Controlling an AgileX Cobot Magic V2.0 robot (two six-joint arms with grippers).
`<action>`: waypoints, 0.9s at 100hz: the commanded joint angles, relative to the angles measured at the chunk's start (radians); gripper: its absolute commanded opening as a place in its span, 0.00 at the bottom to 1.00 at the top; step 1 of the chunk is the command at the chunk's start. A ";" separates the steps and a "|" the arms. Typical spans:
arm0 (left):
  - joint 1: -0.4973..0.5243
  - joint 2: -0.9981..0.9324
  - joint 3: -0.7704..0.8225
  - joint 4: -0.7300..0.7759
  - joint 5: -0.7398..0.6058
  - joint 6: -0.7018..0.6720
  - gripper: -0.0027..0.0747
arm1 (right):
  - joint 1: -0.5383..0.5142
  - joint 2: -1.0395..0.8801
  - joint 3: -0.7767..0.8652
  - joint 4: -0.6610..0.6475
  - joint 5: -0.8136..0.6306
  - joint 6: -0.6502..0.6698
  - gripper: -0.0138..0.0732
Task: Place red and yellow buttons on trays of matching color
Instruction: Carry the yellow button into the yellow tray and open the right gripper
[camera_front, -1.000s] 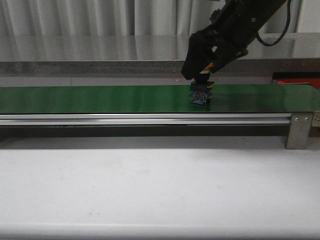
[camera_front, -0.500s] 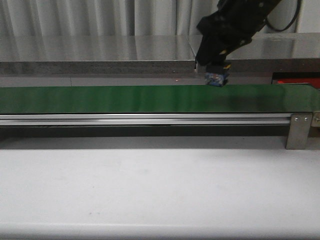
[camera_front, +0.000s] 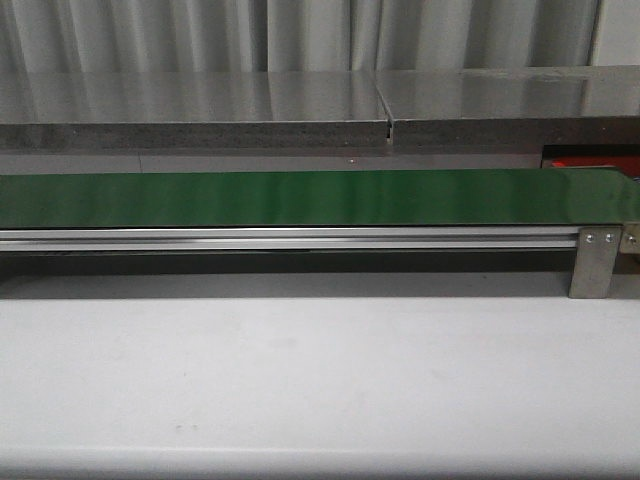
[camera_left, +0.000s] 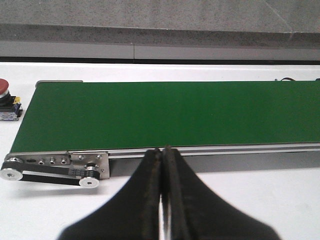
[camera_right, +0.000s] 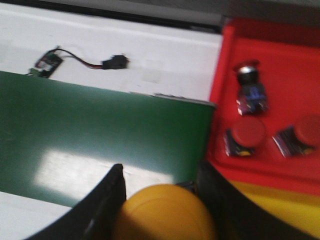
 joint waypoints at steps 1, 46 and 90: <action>-0.007 -0.002 -0.029 -0.029 -0.062 0.002 0.01 | -0.070 -0.075 0.055 0.021 -0.067 0.011 0.39; -0.007 -0.002 -0.029 -0.029 -0.062 0.002 0.01 | -0.143 -0.087 0.516 0.046 -0.354 0.011 0.39; -0.007 -0.002 -0.029 -0.029 -0.062 0.002 0.01 | -0.141 -0.087 0.606 0.074 -0.581 0.010 0.39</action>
